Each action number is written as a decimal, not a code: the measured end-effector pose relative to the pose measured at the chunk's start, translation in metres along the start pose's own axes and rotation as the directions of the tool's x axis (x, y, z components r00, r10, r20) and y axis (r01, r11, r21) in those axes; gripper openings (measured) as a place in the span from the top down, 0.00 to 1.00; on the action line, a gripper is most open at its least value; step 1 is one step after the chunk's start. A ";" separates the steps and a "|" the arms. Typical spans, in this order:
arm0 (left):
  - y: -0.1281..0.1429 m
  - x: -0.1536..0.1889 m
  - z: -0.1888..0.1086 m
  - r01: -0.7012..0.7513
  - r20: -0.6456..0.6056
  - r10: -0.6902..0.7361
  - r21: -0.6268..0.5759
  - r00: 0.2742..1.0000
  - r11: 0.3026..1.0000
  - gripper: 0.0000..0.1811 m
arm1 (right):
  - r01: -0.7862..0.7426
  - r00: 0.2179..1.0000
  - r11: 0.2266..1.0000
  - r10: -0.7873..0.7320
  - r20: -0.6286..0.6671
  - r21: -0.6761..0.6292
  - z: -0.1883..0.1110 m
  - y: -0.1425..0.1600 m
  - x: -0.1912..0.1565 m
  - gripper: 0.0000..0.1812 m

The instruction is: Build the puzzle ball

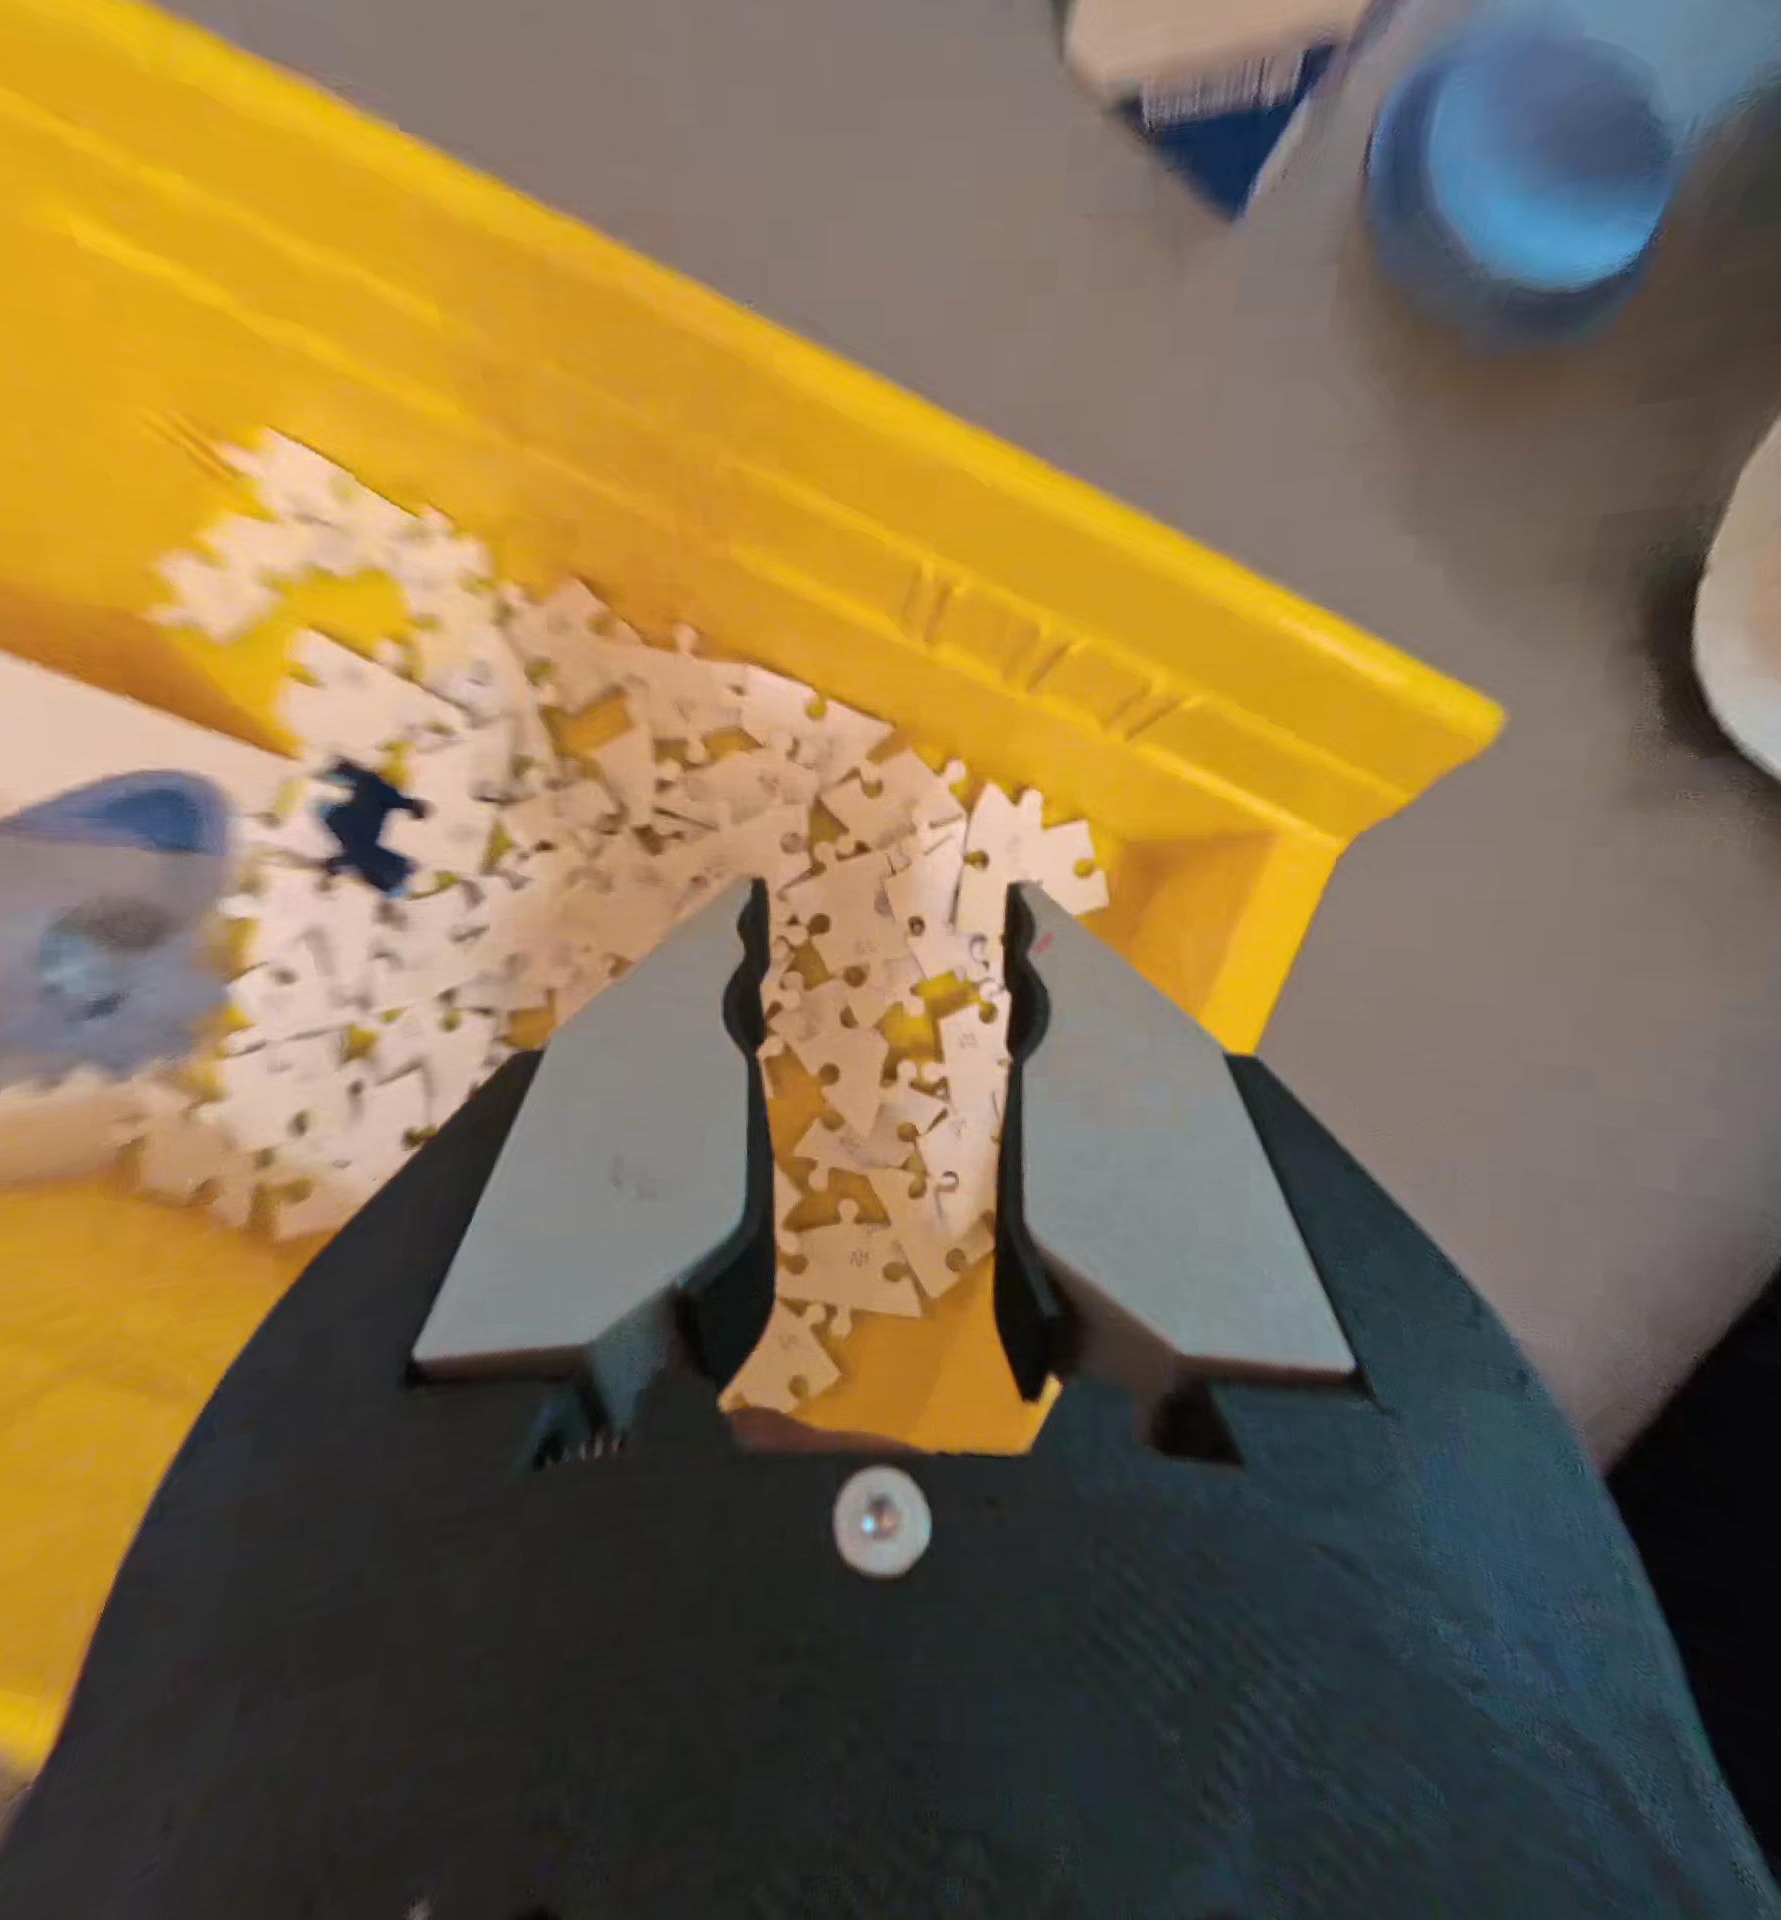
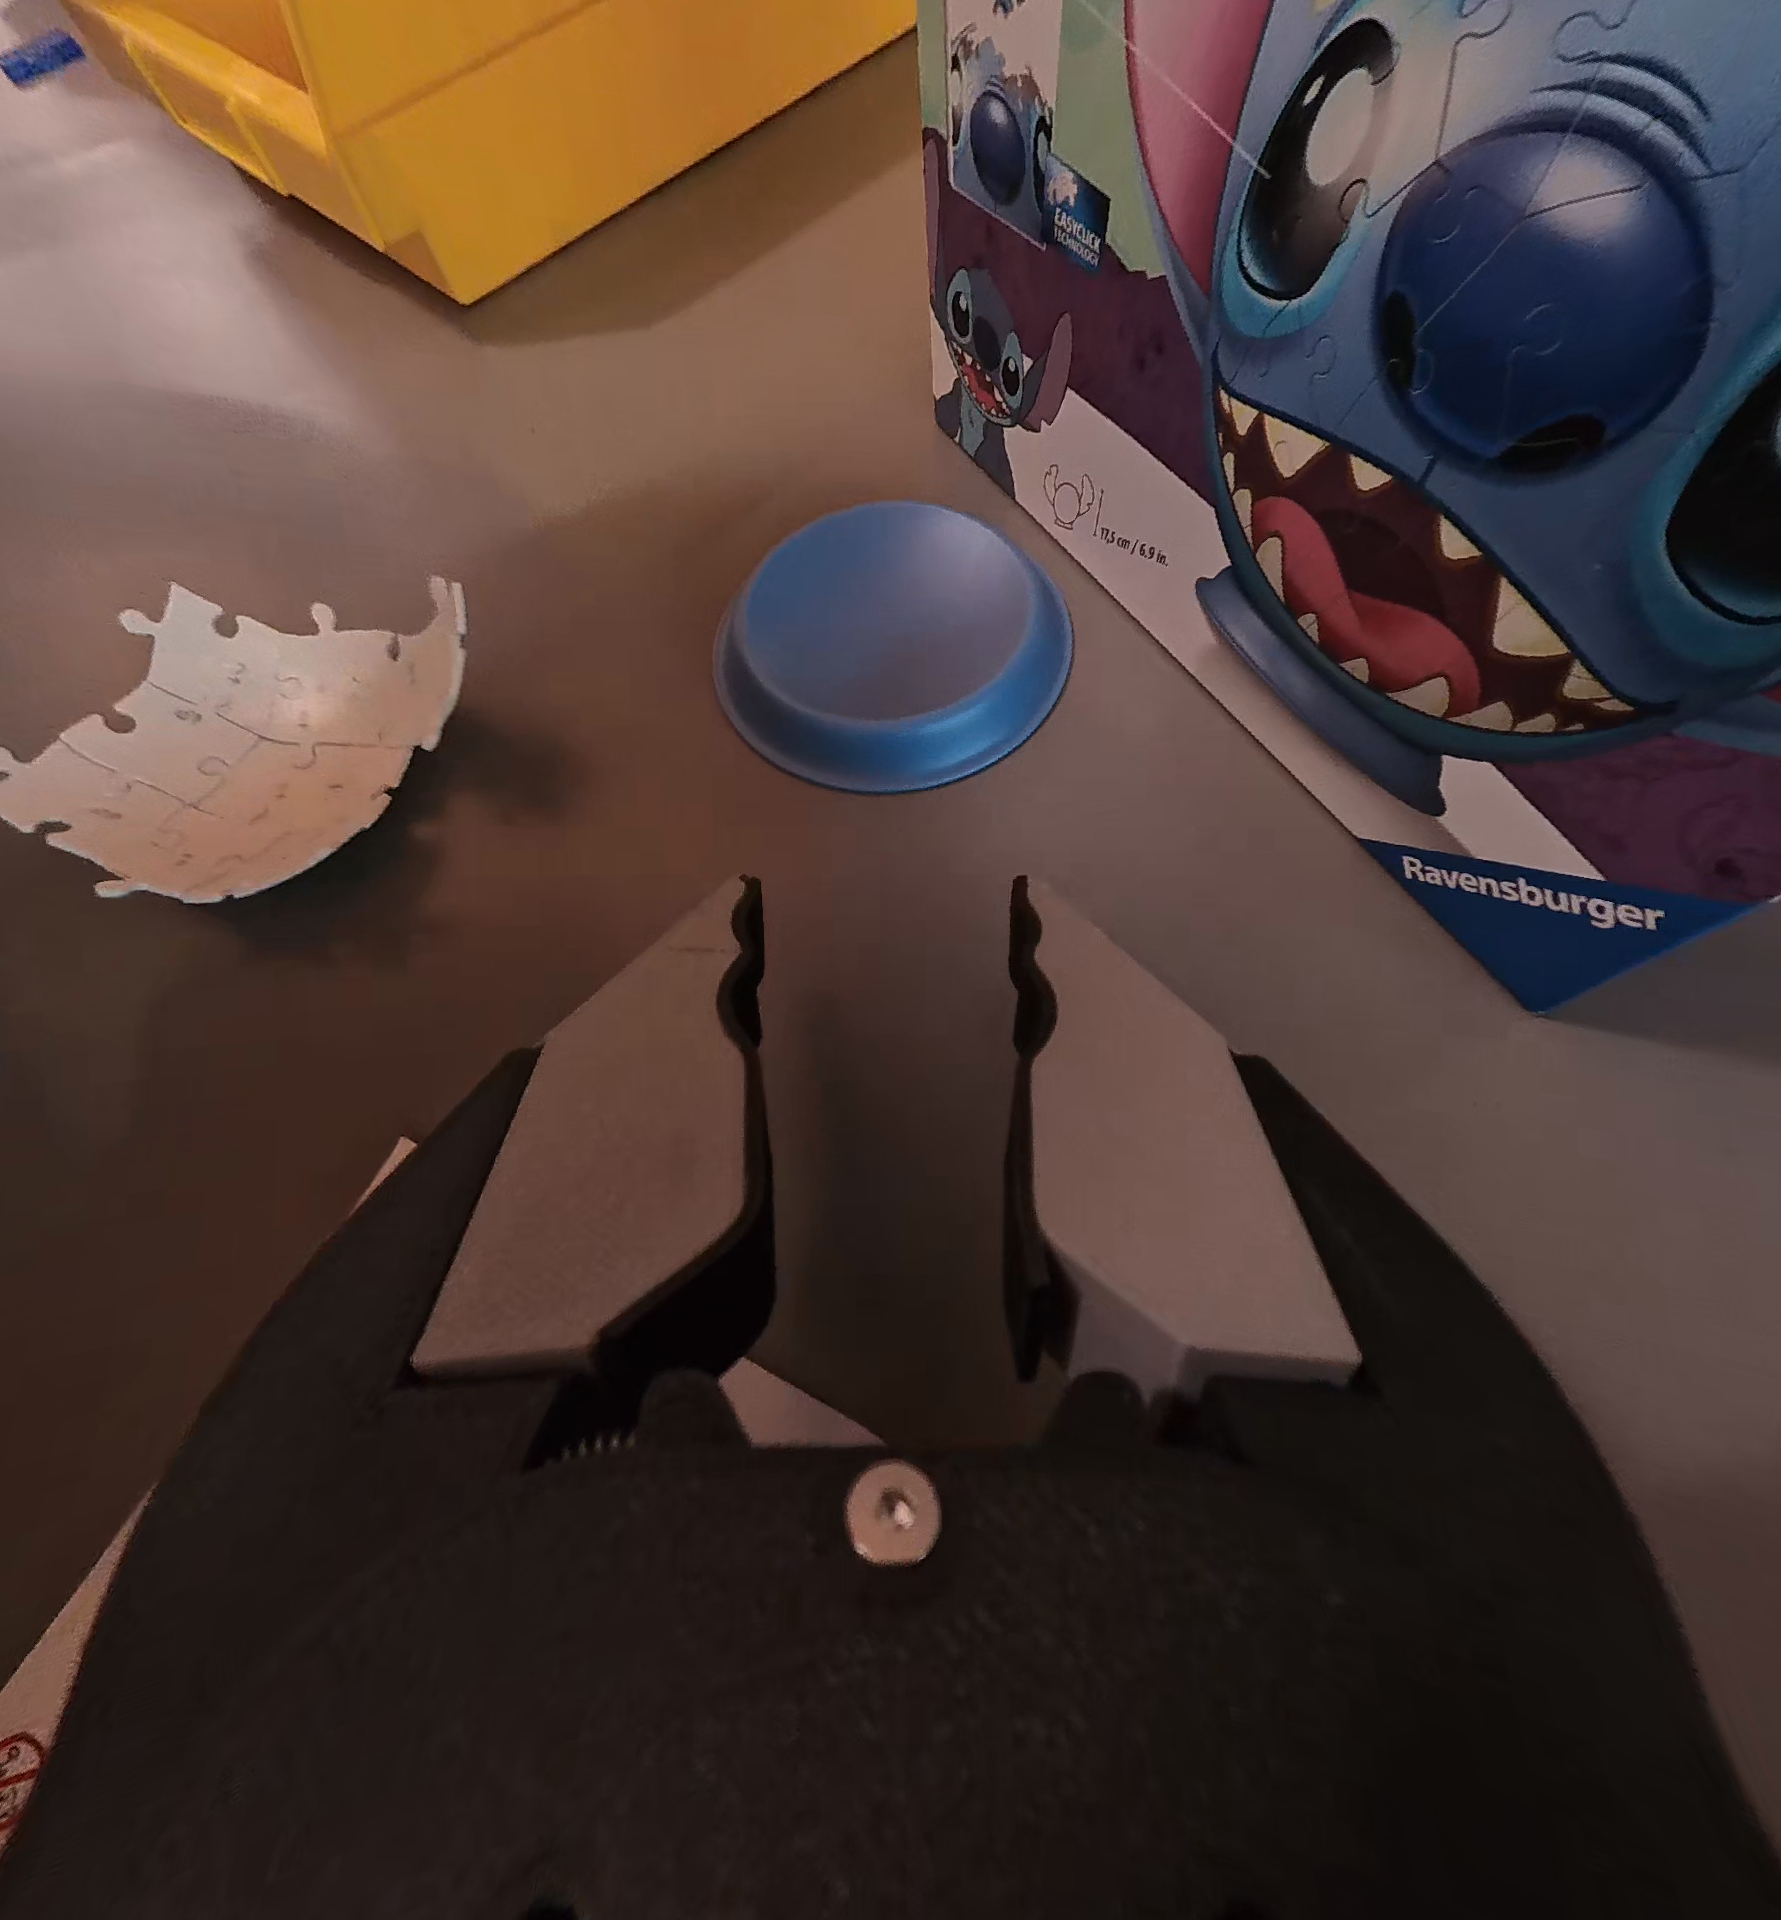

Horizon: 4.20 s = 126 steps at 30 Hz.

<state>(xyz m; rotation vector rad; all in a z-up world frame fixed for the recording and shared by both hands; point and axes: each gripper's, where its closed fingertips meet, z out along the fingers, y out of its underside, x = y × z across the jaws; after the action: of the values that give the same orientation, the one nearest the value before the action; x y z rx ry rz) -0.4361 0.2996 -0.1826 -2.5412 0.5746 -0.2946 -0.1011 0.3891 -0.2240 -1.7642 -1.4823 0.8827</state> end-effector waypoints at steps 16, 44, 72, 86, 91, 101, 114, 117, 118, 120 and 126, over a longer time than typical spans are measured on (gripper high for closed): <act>0.042 -0.027 0.039 -0.173 0.073 0.202 -0.292 0.977 0.941 0.97 | 0.000 1.000 1.000 0.000 0.026 0.010 -0.002 0.000 -0.004 0.75; 0.007 -0.090 -0.010 -0.122 0.404 0.189 -0.187 0.895 0.975 0.77 | -0.003 1.000 0.999 0.002 0.023 0.040 -0.004 -0.005 -0.001 0.75; 0.063 -0.110 -0.005 -0.063 0.248 0.175 -0.404 0.953 0.912 0.76 | 0.022 1.000 0.999 -0.022 -0.010 0.030 -0.003 -0.004 0.003 0.75; 0.042 -0.081 0.032 -0.191 0.208 0.299 -0.421 0.931 0.887 0.90 | 0.025 0.999 0.999 -0.025 -0.022 0.026 -0.003 -0.004 0.004 0.75; 0.025 -0.097 0.016 -0.164 0.288 0.262 -0.321 0.921 0.933 1.00 | 0.025 1.000 0.999 -0.025 -0.018 0.026 -0.003 -0.003 0.003 0.76; -0.014 -0.063 -0.022 -0.084 -0.029 0.086 0.081 0.996 0.993 1.00 | 0.024 1.000 1.000 -0.024 -0.011 0.019 -0.002 -0.002 0.003 0.77; -0.016 -0.024 -0.021 -0.134 -0.251 0.165 0.135 0.954 0.982 1.00 | 0.029 0.999 1.000 -0.029 -0.013 0.010 -0.001 -0.001 0.002 0.77; -0.019 -0.017 -0.024 -0.156 -0.266 0.192 0.151 0.945 0.976 1.00 | 0.031 0.999 0.999 -0.031 -0.013 0.009 -0.001 -0.001 0.002 0.77; -0.018 -0.011 -0.025 -0.174 -0.282 0.212 0.154 0.936 0.973 1.00 | 0.032 0.999 0.999 -0.032 -0.013 0.008 -0.001 -0.001 0.002 0.77; -0.016 0.000 -0.024 -0.211 -0.311 0.248 0.149 0.917 0.966 1.00 | 0.033 0.999 0.999 -0.033 -0.013 0.007 -0.001 -0.001 0.002 0.77; 0.002 0.034 -0.016 -0.395 -0.322 0.392 0.058 0.862 0.917 1.00 | 0.035 0.999 0.999 -0.035 -0.017 0.007 -0.001 -0.001 0.002 0.77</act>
<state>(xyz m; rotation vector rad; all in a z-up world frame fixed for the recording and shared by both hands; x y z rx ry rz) -0.4114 0.2761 -0.1668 -2.3213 1.2067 -0.5685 -0.1010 0.3913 -0.2228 -1.7310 -1.4926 0.8530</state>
